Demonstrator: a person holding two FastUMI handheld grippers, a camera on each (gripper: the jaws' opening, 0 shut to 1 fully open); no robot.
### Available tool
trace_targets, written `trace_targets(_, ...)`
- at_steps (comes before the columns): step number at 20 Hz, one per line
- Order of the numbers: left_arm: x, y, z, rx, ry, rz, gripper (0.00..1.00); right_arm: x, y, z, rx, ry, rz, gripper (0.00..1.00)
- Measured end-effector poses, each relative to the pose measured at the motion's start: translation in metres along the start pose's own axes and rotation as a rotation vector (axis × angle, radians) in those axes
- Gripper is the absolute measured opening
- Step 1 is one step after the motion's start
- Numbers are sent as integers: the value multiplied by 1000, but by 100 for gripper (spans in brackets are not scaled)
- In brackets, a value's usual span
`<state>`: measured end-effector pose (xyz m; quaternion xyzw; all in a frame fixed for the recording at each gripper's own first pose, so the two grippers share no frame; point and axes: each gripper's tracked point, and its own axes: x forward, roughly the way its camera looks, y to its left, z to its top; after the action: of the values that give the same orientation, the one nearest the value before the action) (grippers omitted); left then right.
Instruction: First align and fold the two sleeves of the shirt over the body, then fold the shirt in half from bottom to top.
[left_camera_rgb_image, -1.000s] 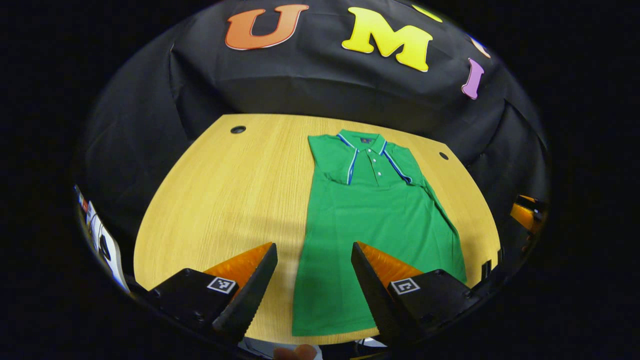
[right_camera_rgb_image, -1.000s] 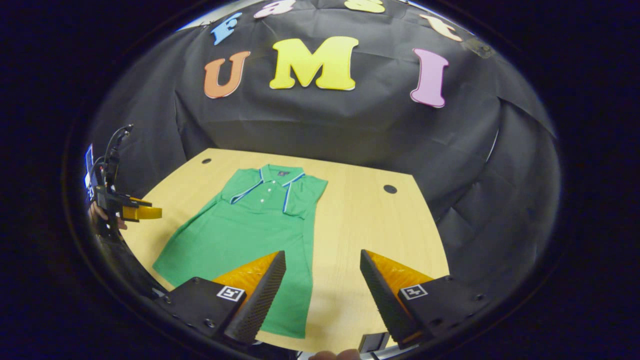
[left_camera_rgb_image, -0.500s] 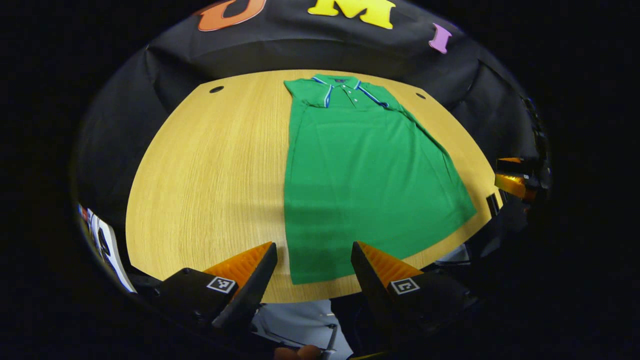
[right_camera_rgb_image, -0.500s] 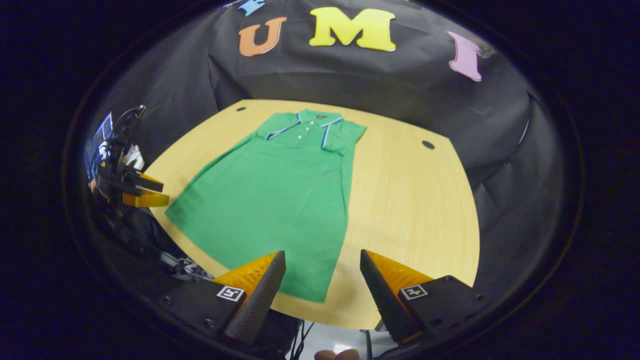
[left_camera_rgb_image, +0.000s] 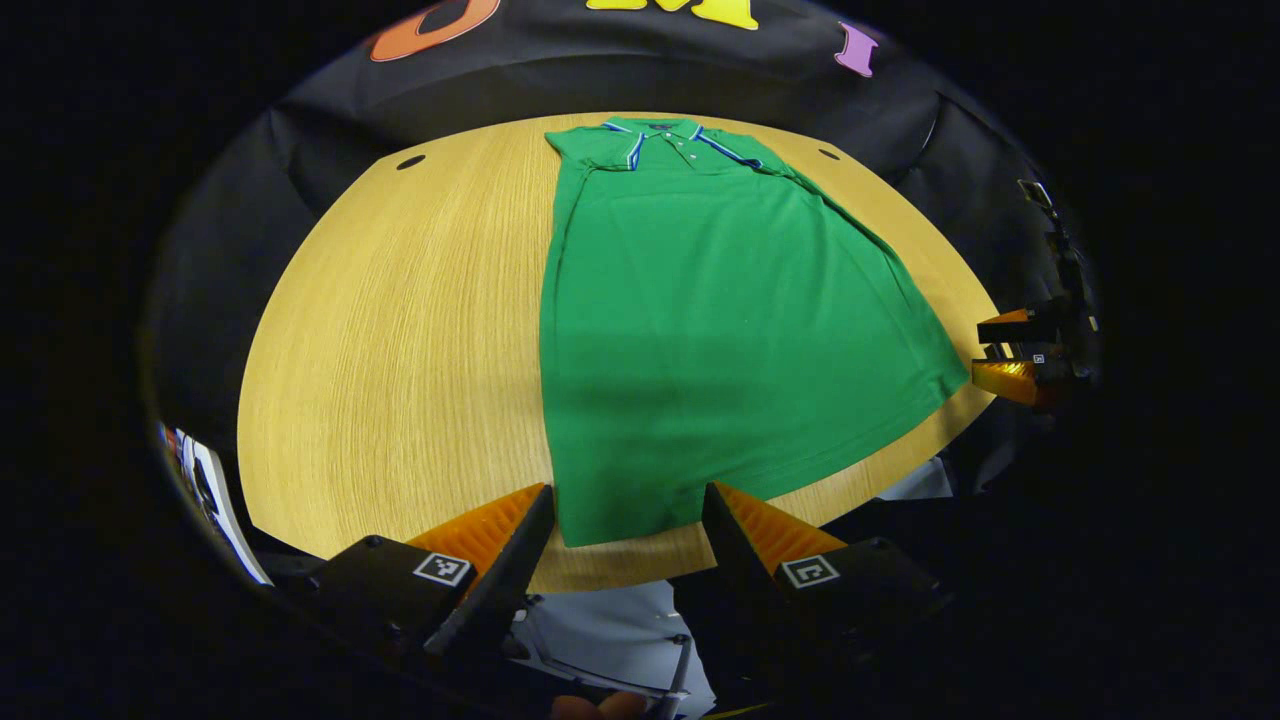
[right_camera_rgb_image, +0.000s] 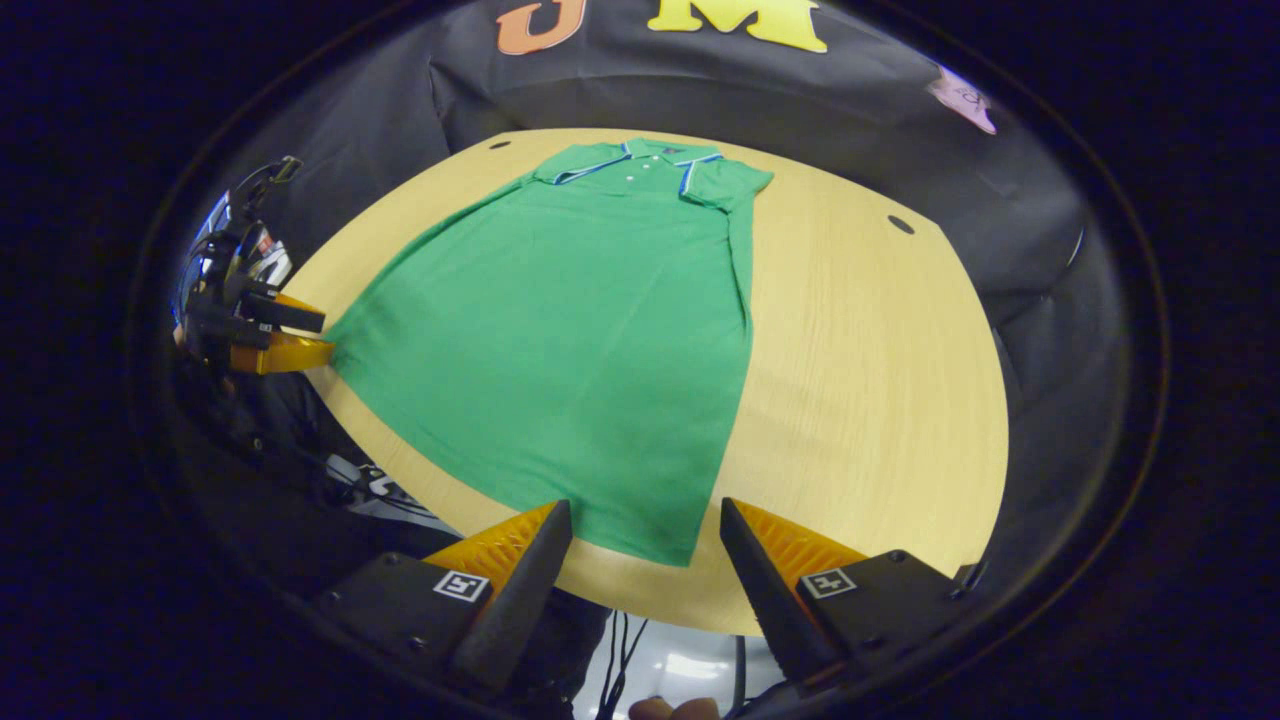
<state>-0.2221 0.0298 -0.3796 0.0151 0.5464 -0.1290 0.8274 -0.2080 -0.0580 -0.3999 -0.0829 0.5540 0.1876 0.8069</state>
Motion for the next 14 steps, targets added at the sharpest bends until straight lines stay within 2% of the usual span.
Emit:
trace_targets(1, 1, 0, -1, 1, 5, -1, 96, 4, 1, -1, -1, 6, 2, 96)
trace_targets(8, 12, 1, -7, 42, 30, 9, 96, 19, 2, -12, -31, 51, -4, 96)
trace_targets(9, 12, 1, -7, 39, 30, 14, 100, 20, 1, -15, -29, 59, -3, 96)
trace_targets(10, 13, 2, -7, 41, 30, 22, 96, 21, 2, -14, -19, 51, 5, 96)
trace_targets(14, 15, 1, -5, 64, -16, 31, 96, 22, 0, -11, -20, 53, 15, 94)
